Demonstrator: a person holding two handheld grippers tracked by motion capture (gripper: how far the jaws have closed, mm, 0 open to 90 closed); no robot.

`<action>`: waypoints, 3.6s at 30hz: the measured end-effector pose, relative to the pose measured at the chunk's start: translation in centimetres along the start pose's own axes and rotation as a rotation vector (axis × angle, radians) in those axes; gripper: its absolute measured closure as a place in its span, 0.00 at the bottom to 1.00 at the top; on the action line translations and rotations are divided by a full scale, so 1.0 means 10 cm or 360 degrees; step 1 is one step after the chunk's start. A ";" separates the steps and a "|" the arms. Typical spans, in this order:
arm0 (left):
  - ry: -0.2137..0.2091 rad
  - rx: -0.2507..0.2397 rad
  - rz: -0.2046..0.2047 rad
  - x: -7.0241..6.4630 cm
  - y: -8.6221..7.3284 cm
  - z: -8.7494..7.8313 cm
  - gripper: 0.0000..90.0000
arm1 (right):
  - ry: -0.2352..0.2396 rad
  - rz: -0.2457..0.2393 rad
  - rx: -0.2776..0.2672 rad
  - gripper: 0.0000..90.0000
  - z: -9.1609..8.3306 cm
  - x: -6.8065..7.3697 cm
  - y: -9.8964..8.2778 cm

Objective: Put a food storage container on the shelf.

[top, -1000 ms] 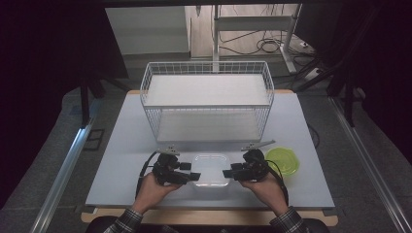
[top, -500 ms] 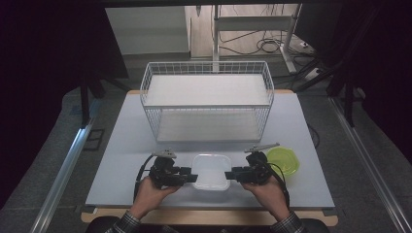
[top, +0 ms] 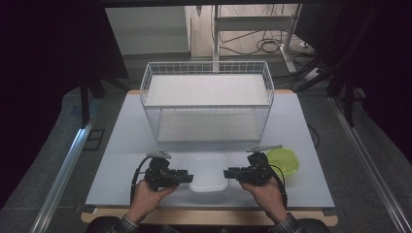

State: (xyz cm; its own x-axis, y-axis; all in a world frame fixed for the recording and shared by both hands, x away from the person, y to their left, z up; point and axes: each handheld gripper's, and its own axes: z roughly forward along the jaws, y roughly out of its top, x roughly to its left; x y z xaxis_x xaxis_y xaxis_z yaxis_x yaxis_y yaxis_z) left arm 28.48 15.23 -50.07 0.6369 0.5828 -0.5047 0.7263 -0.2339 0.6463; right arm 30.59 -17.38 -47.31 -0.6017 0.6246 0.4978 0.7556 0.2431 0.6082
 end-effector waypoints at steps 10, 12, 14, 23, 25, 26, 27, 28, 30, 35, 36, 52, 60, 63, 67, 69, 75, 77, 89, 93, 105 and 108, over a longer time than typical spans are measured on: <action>-0.0026 -0.0082 -0.0084 0.03 -0.02 -0.06 0.87 | 0.0033 0.0054 -0.0055 0.89 -0.02 -0.06 -0.01; -0.0014 -0.0097 -0.0096 0.03 -0.02 -0.05 0.88 | 0.0017 0.0028 -0.0068 0.89 -0.02 -0.04 -0.01; 0.0014 -0.0109 -0.0084 0.02 -0.02 -0.05 0.88 | -0.0009 -0.0010 -0.0085 0.89 -0.02 -0.02 -0.01; 0.0072 -0.0210 -0.0027 -0.04 0.07 -0.11 0.88 | -0.0039 -0.0107 -0.0177 0.89 -0.06 0.04 0.05; 0.0103 -0.0232 -0.0008 -0.06 0.12 -0.13 0.88 | -0.0046 -0.0128 -0.0201 0.89 -0.08 0.05 0.08; 0.0117 -0.0240 0.0001 -0.07 0.15 -0.14 0.87 | -0.0049 -0.0135 -0.0211 0.89 -0.09 0.07 0.10; 0.0130 -0.0254 0.0004 -0.08 0.17 -0.16 0.87 | -0.0049 -0.0145 -0.0221 0.89 -0.10 0.07 0.12; 0.0140 -0.0268 0.0009 -0.08 0.19 -0.17 0.87 | -0.0047 -0.0150 -0.0231 0.89 -0.11 0.08 0.14; 0.0158 -0.0297 0.0021 -0.10 0.23 -0.20 0.87 | -0.0048 -0.0163 -0.0248 0.89 -0.13 0.11 0.18; 0.0189 -0.0342 0.0055 -0.14 0.34 -0.30 0.87 | -0.0065 -0.0218 -0.0292 0.89 -0.18 0.19 0.30; 0.0192 -0.0350 0.0064 -0.15 0.37 -0.31 0.87 | -0.0068 -0.0226 -0.0302 0.89 -0.19 0.20 0.33; 0.0223 -0.0447 0.0155 -0.25 0.77 -0.55 0.87 | -0.0046 -0.0273 -0.0428 0.89 -0.36 0.28 0.68; 0.0245 -0.0486 0.0182 -0.29 0.96 -0.65 0.87 | -0.0034 -0.0293 -0.0471 0.89 -0.42 0.30 0.86; 0.0251 -0.0499 0.0186 -0.30 1.02 -0.68 0.87 | -0.0037 -0.0297 -0.0484 0.89 -0.44 0.31 0.93; 0.0255 -0.0523 0.0199 -0.32 1.12 -0.73 0.88 | -0.0040 -0.0304 -0.0503 0.89 -0.48 0.33 1.02; 0.0256 -0.0534 0.0203 -0.33 1.17 -0.75 0.88 | -0.0042 -0.0313 -0.0512 0.89 -0.50 0.35 1.07; 0.0282 -0.0553 0.0215 -0.33 1.34 -0.83 0.88 | -0.0062 -0.0349 -0.0528 0.88 -0.55 0.38 1.28; 0.0276 -0.0562 0.0206 -0.31 1.40 -0.84 0.88 | -0.0060 -0.0348 -0.0535 0.88 -0.55 0.37 1.34; 0.0292 -0.0584 0.0220 -0.27 1.78 -0.90 0.88 | -0.0102 -0.0343 -0.0583 0.88 -0.62 0.35 1.71; 0.0277 -0.0574 0.0191 -0.21 1.89 -0.87 0.88 | -0.0116 -0.0325 -0.0587 0.88 -0.63 0.31 1.82; 0.0296 -0.0558 0.0149 -0.07 2.04 -0.79 0.87 | -0.0154 -0.0275 -0.0573 0.87 -0.56 0.19 2.01; 0.0300 -0.0567 0.0162 -0.08 2.04 -0.78 0.87 | -0.0151 -0.0255 -0.0566 0.87 -0.55 0.18 2.02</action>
State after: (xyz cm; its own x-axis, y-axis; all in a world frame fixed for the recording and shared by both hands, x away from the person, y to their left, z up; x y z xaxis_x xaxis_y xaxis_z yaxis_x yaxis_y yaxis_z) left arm 40.75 16.12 -32.03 0.6184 0.7106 -0.3356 0.5057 -0.0330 0.8621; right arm 43.40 -15.47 -30.71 -0.6654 0.6693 0.3305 0.5074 0.0809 0.8579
